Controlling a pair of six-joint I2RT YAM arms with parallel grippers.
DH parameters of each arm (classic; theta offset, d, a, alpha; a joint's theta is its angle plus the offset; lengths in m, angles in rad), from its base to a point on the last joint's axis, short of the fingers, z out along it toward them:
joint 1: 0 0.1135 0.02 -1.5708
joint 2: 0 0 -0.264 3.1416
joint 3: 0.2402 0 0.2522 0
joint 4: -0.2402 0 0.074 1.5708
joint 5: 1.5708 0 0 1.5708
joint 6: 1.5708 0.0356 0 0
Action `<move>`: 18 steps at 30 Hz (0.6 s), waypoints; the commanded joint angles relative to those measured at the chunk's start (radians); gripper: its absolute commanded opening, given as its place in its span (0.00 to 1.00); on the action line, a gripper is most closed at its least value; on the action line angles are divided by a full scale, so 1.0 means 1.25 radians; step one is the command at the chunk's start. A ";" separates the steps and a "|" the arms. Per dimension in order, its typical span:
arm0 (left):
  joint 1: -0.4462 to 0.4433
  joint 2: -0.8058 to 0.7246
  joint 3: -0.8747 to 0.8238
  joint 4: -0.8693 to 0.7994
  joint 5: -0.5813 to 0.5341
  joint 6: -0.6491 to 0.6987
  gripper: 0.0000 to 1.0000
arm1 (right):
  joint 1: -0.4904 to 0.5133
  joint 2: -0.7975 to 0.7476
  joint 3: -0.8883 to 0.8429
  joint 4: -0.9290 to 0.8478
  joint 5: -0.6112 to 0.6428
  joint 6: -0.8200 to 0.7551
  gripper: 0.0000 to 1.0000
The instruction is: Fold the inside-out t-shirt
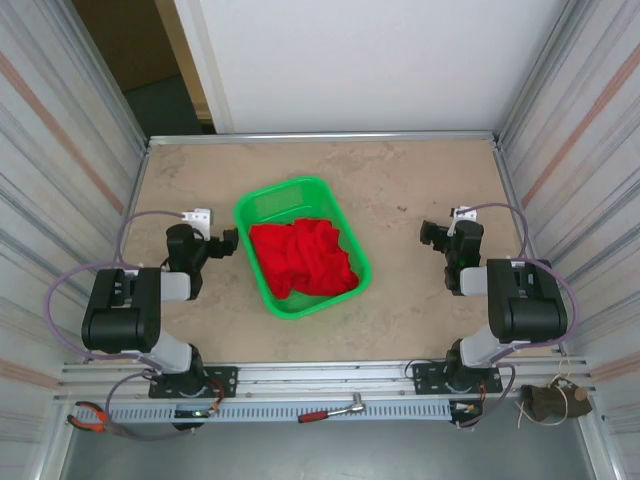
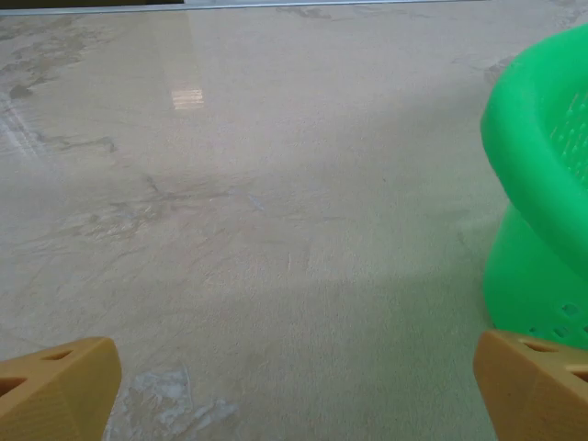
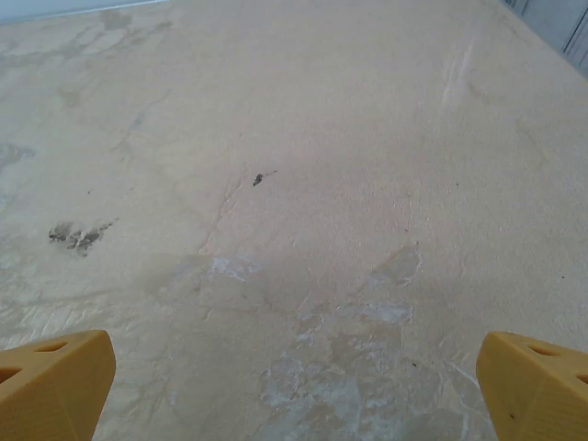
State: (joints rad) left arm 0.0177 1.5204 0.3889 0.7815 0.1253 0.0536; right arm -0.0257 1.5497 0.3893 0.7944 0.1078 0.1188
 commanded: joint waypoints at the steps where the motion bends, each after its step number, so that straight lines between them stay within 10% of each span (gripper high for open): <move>1: -0.004 -0.005 0.020 0.003 0.018 0.014 0.99 | 0.005 -0.006 0.006 0.024 0.012 -0.010 0.99; 18: -0.005 -0.004 0.026 -0.005 0.013 0.014 0.99 | 0.002 -0.006 0.006 0.025 0.007 -0.008 0.99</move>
State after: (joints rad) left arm 0.0177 1.5204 0.4004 0.7738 0.1310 0.0563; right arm -0.0257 1.5497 0.3893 0.8009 0.1078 0.1188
